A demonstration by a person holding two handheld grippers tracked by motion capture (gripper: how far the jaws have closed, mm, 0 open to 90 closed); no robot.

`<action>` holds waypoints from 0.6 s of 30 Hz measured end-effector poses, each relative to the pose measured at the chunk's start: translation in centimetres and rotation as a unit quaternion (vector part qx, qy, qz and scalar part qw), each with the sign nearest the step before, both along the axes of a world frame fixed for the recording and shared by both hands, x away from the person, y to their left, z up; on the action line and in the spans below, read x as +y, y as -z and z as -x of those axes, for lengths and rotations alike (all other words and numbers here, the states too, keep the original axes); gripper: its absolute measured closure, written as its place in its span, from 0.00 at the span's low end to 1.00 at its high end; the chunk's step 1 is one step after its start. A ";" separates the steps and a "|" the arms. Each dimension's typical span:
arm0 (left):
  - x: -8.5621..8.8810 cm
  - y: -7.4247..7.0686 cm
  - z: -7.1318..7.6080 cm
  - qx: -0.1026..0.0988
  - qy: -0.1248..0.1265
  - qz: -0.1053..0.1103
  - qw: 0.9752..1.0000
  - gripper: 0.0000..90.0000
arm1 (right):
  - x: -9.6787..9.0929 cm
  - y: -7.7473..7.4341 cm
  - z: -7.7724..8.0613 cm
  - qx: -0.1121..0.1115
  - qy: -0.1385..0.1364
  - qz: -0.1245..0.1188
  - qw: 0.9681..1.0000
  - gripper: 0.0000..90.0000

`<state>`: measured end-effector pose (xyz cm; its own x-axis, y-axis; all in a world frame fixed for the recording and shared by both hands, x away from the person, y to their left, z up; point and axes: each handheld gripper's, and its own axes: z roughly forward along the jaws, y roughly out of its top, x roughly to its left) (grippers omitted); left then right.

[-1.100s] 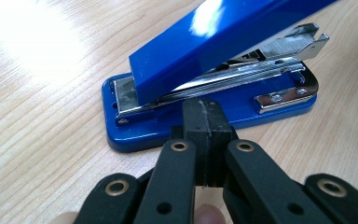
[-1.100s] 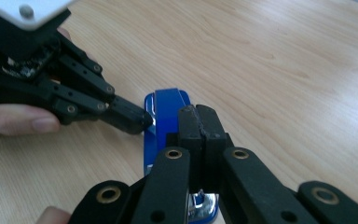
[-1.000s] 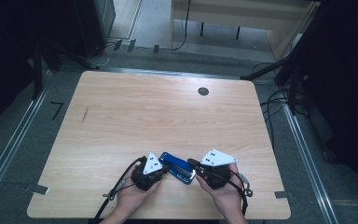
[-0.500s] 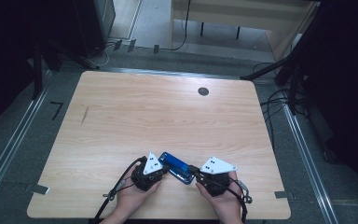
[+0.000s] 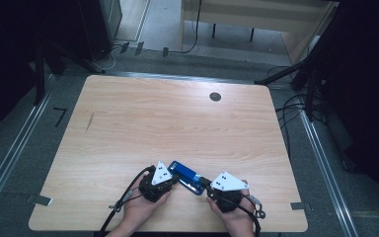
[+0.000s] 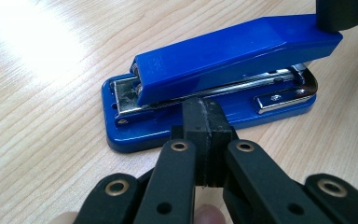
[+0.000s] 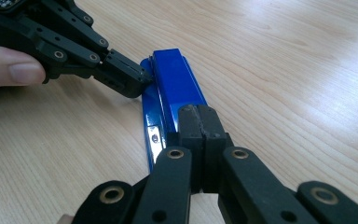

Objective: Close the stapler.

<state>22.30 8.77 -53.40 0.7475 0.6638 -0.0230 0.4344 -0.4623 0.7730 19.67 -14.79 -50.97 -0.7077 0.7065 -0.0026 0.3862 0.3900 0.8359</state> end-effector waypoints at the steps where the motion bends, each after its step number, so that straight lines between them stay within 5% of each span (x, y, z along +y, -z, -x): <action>1: 0.0 0.0 0.0 0.000 0.000 0.000 1.000 1.00 | 0.0 0.0 0.0 0.003 0.002 -0.001 1.000 1.00; 8: 0.0 0.0 0.0 0.002 -0.001 0.002 1.000 1.00 | -0.7 -0.2 -0.2 0.017 0.007 -0.024 1.000 1.00; 10: 0.1 0.0 -0.1 0.002 0.000 0.003 1.000 1.00 | -1.1 -0.6 -0.1 0.016 0.015 -0.048 0.999 1.00; 18: 0.3 -0.1 -0.1 0.004 0.000 0.010 1.000 1.00 | -1.2 -0.5 0.7 0.018 0.023 -0.047 0.998 1.00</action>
